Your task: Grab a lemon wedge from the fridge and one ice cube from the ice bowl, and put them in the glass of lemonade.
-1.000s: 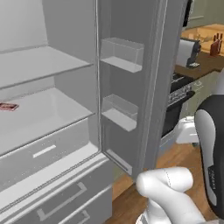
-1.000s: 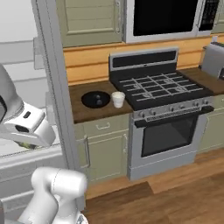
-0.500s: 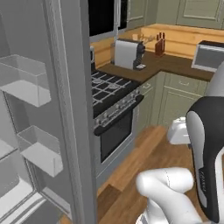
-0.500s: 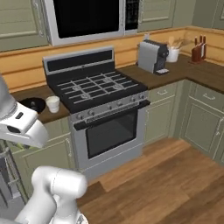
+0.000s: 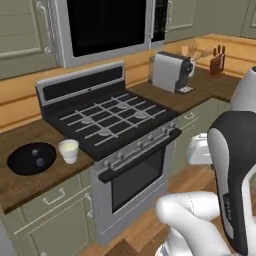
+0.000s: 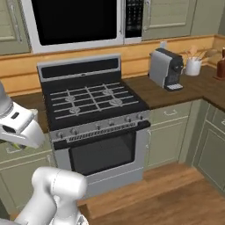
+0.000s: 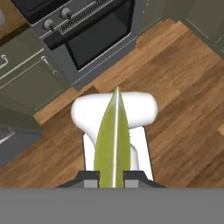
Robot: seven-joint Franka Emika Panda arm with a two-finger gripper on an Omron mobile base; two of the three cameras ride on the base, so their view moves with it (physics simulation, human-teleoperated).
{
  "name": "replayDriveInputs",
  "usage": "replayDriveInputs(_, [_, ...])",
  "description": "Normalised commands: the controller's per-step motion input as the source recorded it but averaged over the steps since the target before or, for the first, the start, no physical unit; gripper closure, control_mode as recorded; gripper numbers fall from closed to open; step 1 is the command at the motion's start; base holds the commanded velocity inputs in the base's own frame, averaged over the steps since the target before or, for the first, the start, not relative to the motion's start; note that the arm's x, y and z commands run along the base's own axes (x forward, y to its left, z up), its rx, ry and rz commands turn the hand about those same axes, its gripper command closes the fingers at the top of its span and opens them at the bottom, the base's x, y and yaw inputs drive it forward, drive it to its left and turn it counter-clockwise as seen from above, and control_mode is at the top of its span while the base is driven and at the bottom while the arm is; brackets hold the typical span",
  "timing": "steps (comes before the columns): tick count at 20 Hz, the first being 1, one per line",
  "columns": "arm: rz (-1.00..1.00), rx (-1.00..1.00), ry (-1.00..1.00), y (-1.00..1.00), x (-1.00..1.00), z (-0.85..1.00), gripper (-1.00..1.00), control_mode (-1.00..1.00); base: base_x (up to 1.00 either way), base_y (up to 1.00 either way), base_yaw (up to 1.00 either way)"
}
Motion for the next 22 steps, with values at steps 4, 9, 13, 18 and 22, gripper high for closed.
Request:
replayDriveInputs(4, [0.0, 0.0, 0.0, 0.0, 0.0, 0.0, 1.0, 1.0, 0.98, -0.56, 0.53])
replayDriveInputs(9, [0.0, 0.0, 0.0, 0.0, 0.0, 0.0, 1.0, 1.0, 0.99, -0.02, 0.5])
replayDriveInputs(13, [0.0, 0.0, 0.0, 0.0, 0.0, 0.0, 1.0, 1.0, 0.85, 0.0, 0.64])
replayDriveInputs(18, [0.0, 0.0, 0.0, 0.0, 0.0, 0.0, 1.0, 1.0, 0.12, -0.02, 0.79])
replayDriveInputs(22, [0.0, 0.0, 0.0, 0.0, 0.0, 0.0, 1.0, 1.0, -0.07, -0.15, 0.21])
